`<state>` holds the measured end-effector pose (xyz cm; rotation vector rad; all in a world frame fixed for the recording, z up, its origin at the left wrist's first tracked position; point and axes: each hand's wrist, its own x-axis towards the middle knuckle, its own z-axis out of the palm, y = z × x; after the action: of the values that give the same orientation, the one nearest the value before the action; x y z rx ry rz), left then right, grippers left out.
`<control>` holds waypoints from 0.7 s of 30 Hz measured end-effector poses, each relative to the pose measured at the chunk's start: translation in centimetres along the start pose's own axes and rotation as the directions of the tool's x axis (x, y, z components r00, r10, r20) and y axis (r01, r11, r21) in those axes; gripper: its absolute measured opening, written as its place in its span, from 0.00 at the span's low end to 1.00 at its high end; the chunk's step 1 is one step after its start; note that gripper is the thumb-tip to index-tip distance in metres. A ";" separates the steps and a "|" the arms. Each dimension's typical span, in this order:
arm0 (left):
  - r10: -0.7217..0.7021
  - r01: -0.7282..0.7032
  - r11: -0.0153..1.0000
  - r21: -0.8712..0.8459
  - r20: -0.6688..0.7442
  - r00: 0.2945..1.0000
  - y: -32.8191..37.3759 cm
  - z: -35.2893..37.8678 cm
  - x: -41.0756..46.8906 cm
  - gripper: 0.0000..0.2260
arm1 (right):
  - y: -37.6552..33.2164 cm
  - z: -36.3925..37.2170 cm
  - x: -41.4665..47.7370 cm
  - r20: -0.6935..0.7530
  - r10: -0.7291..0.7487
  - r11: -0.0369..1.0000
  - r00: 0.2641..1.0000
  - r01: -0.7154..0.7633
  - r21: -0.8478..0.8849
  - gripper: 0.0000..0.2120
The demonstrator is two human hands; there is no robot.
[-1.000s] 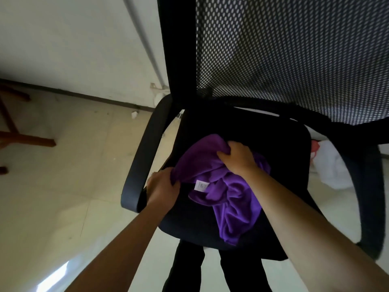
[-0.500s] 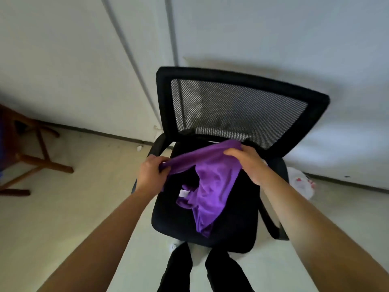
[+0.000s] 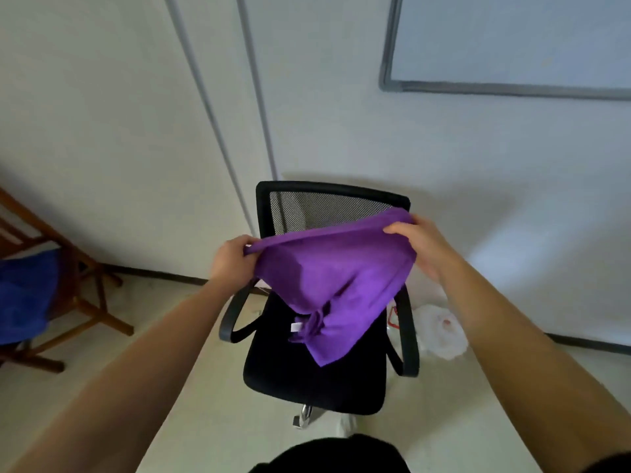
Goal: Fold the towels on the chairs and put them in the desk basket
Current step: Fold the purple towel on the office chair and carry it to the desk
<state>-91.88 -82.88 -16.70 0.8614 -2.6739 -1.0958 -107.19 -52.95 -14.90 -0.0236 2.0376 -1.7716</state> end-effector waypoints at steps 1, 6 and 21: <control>-0.014 0.013 0.998 -0.067 -0.011 1.000 0.9 -0.8 -1.1 0.04 | -0.6 -0.1 -1.5 0.016 -0.023 1.000 1.000 0.023 0.011 0.19; 0.001 -0.048 0.933 -0.357 -0.131 0.991 3.2 -4.3 -5.1 0.03 | -2.8 0.9 -7.2 0.007 -0.178 0.984 0.984 0.178 0.007 0.13; 0.116 -0.073 0.821 -0.566 0.040 0.992 0.6 -13.6 -14.9 0.12 | -2.8 0.7 -22.8 -0.327 -0.413 0.889 0.850 0.299 -0.347 0.13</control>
<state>-75.45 -82.55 -4.98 0.5707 -2.1891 -1.7840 -87.14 -47.42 -5.19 -0.1613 2.7256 -1.7846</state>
